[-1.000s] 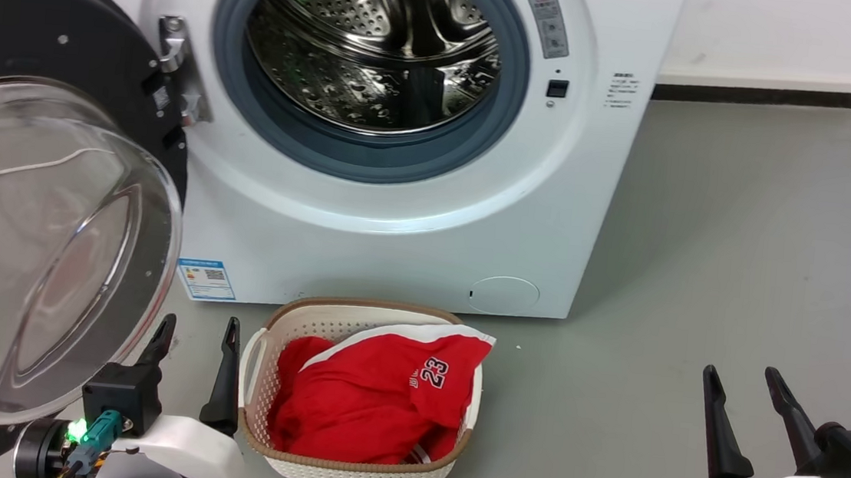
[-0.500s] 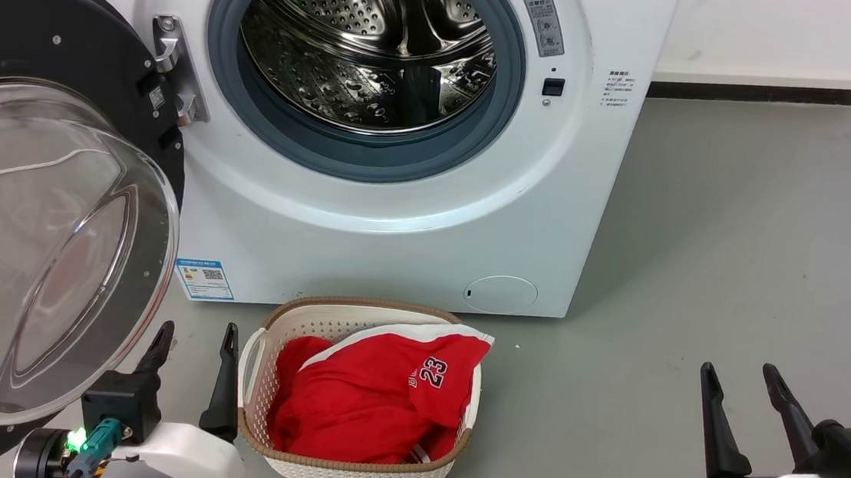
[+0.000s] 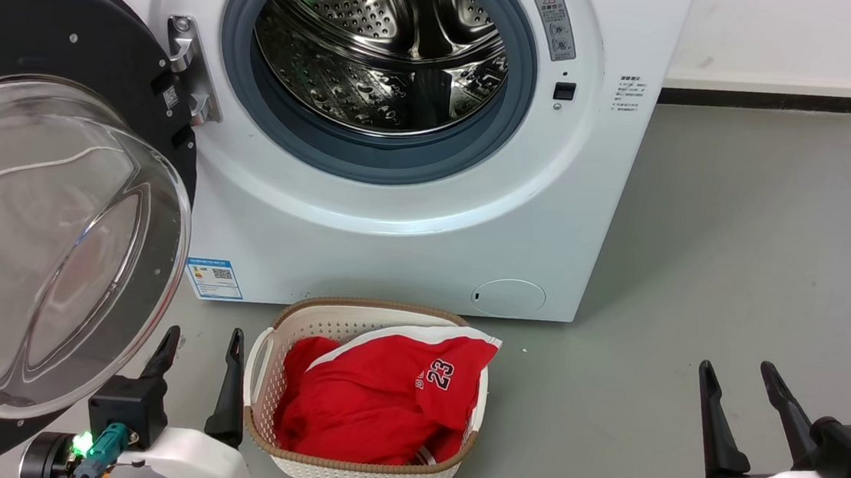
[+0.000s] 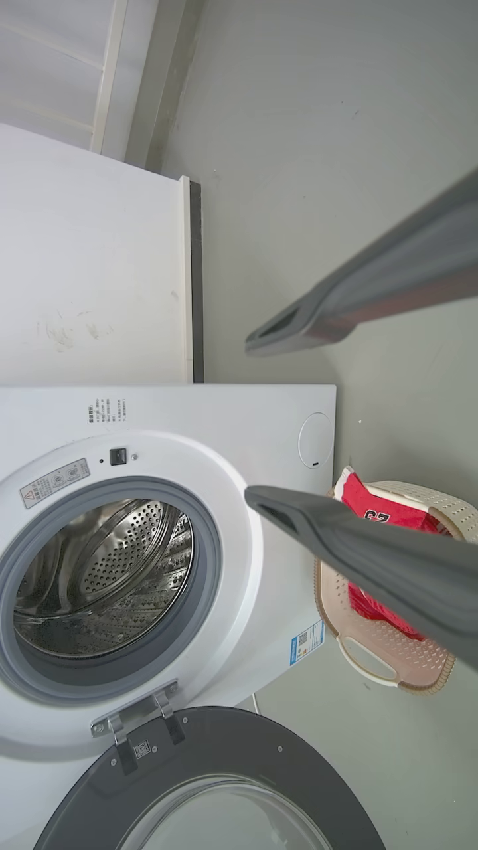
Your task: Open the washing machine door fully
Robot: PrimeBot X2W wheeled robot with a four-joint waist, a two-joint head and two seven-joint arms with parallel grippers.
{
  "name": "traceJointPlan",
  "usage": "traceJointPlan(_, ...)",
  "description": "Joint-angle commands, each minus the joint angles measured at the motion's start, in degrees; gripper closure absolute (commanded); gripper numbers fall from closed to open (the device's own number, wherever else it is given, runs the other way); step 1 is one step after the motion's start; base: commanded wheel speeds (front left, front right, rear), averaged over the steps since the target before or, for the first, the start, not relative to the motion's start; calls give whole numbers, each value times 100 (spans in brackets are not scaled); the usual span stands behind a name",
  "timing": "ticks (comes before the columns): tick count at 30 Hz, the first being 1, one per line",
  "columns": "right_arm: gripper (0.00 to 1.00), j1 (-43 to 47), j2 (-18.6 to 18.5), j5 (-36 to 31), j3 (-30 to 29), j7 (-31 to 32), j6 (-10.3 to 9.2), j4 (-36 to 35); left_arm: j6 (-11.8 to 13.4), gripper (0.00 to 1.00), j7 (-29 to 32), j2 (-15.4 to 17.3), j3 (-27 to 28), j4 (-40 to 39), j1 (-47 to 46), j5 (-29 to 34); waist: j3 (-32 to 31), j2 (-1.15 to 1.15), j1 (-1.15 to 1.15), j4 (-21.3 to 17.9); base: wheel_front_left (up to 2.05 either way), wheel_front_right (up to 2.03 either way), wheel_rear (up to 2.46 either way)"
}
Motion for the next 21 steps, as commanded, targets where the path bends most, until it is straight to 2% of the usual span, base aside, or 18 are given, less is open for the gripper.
traceJointPlan(1,0,-56,-22,-12,-3,-38,-1,5,6,0,7,28,-5,-6,22,30,-1,0,0,6,0,0,0)
traceJointPlan(2,100,-1,-1,2,0,-2,0,3,-1,100,5,6,-6,-1,2,1,-1,0,0,7,0,0,0)
traceJointPlan(6,100,92,29,73,2,15,0,201,-18,100,13,-114,-45,152,101,-66,-2,0,0,11,0,0,0)
traceJointPlan(21,100,-145,48,1739,-87,147,0,487,-544,100,239,-423,451,422,-46,-1434,8,0,0,32,0,0,0)
